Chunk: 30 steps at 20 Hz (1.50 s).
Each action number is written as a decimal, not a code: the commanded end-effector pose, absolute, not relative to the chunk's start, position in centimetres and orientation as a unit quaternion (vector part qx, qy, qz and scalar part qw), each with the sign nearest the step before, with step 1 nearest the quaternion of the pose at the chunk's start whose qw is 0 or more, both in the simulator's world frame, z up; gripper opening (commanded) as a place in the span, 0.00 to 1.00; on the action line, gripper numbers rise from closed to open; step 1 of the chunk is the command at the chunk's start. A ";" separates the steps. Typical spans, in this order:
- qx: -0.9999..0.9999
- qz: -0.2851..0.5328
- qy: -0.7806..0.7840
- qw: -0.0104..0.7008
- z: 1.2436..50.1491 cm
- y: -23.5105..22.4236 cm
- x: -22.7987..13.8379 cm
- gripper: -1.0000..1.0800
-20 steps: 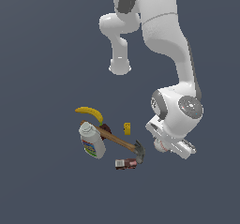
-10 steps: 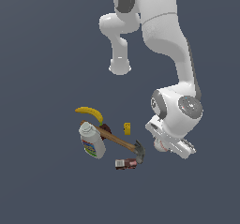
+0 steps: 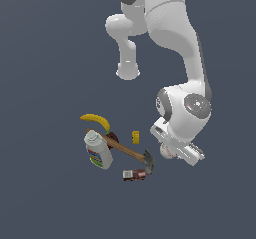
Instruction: Pick up a designated object from a clutter of objects.
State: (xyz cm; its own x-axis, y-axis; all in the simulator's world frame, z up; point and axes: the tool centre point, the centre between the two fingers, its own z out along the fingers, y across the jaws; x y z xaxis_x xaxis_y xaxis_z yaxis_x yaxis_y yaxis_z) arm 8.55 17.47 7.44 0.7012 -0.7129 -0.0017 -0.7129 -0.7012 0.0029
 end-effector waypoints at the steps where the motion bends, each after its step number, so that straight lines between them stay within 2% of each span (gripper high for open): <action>1: 0.922 0.000 -0.387 0.000 8.9 16.2 8.4 0.00; 30: 0.922 -0.001 -0.387 -0.001 35.4 -7.2 3.3 0.00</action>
